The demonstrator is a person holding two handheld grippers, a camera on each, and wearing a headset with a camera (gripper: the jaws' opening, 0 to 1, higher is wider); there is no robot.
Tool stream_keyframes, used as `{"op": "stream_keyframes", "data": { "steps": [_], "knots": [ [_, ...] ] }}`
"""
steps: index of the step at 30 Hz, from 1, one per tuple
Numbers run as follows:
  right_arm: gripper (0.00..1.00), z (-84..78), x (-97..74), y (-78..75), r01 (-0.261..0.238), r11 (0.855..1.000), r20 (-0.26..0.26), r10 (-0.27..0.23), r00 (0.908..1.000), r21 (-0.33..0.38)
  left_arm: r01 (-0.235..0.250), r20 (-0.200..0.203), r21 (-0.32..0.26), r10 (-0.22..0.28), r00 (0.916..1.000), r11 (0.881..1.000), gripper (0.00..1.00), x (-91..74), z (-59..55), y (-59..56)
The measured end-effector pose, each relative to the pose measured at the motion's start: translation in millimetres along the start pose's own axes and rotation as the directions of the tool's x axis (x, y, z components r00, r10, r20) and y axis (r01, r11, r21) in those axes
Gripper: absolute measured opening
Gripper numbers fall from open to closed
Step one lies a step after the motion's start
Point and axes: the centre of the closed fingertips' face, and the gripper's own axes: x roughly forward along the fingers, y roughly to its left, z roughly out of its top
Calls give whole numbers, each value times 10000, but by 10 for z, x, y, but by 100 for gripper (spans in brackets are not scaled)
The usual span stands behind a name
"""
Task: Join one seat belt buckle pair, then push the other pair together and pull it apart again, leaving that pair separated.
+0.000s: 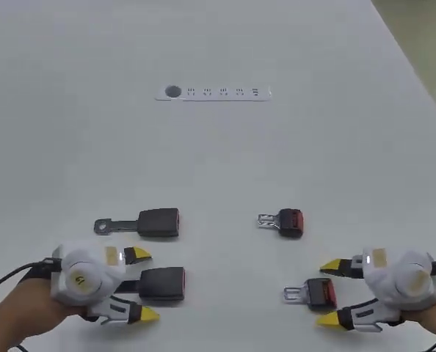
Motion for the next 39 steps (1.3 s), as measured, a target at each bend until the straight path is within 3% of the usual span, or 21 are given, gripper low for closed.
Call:
{"op": "stream_keyframes", "data": {
  "steps": [4, 7, 9, 15, 19, 26, 39],
  "knots": [
    [53, 4, 14, 8, -120, 9998, 7, 120, 9999, -141, -54, 47, 33, 53, 10000, 10000, 57, 9, 14, 56],
    [52, 15, 17, -1, -158, 9997, 11, 158, 9999, -183, -5, -112, 549, 12, 9999, 9985, 44, 10, 5, 56],
    [52, 11, 15, 11, -234, 9992, 30, 235, 9997, -318, -95, -244, 574, 109, 9996, 9983, 39, 0, -22, 77],
    [44, 27, 14, -33, -42, 9997, 138, 45, 9999, -252, 137, -272, 754, -117, 9996, 9971, 39, 25, -38, 68],
    [38, 16, 25, -53, 2, 9977, 86, 3, 10000, -681, 283, -159, 910, -269, 9995, 9954, 34, 16, -16, 21],
    [37, 19, 21, -66, 44, 9974, 342, -20, 9994, -723, 429, -206, 1163, -408, 9990, 9923, 34, -11, -16, -3],
    [36, 187, 110, -122, -103, 9975, 920, 167, 9956, -698, 409, 119, 909, -422, 9990, 9950, 34, -38, -43, 11]
  ]
}}
